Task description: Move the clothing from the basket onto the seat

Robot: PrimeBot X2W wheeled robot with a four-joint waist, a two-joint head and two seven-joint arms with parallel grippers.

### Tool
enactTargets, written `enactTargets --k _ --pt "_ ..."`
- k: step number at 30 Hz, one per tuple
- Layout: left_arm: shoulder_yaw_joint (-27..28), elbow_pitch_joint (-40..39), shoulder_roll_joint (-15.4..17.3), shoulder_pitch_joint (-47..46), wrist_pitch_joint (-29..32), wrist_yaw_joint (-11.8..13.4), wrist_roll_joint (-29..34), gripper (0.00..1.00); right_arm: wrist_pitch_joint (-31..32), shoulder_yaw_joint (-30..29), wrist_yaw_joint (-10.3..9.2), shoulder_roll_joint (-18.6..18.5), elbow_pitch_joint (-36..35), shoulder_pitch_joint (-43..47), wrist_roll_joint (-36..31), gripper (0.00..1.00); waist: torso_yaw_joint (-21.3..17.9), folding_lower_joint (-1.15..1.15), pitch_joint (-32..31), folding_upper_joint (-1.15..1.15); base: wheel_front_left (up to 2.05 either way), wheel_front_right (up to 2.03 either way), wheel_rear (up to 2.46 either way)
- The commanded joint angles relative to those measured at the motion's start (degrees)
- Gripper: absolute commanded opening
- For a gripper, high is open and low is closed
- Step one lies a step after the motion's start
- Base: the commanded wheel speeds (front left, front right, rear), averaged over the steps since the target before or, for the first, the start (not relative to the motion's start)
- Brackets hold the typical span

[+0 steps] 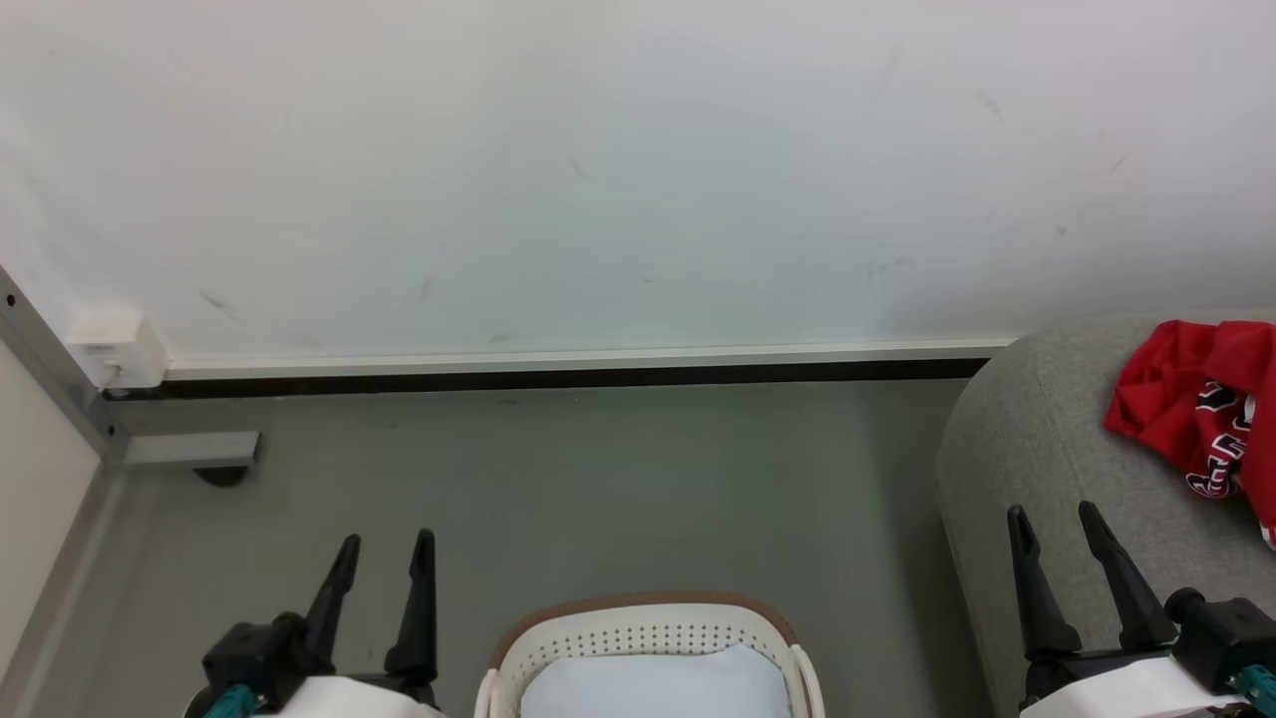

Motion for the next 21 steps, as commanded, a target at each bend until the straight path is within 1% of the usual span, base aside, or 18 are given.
enactTargets --k 1,11,12,16,21 --pt "0.3 0.3 0.1 -0.1 0.0 -0.2 0.7 1.00 -0.2 0.1 -0.13 -0.1 0.4 0.2 -0.3 1.00 -0.1 0.00 0.0 0.00 0.00 0.00 0.00" --pt "-0.5 0.9 0.0 -0.1 0.0 0.0 -0.4 1.00 -0.2 0.7 -0.13 -0.5 1.1 0.1 0.3 1.00 -0.3 0.00 -0.3 0.00 0.00 0.00 0.00" --pt "-0.5 1.0 0.0 -0.1 0.0 0.0 -0.4 0.00 -0.2 0.8 -0.13 -0.5 1.1 0.2 0.4 0.00 -0.3 0.00 -0.4 0.00 0.00 0.00 0.00" --pt "-0.9 2.6 -0.3 1.0 0.2 -0.2 -0.7 0.00 0.3 1.1 0.01 0.7 2.5 1.1 0.3 0.00 -0.3 0.00 -0.4 0.00 0.00 0.00 0.00" --pt "0.0 2.8 -0.3 0.5 1.7 -0.3 -5.0 0.00 1.5 0.2 0.01 0.9 2.2 1.1 4.2 0.00 -0.3 0.00 -0.3 0.00 0.00 0.00 0.00"
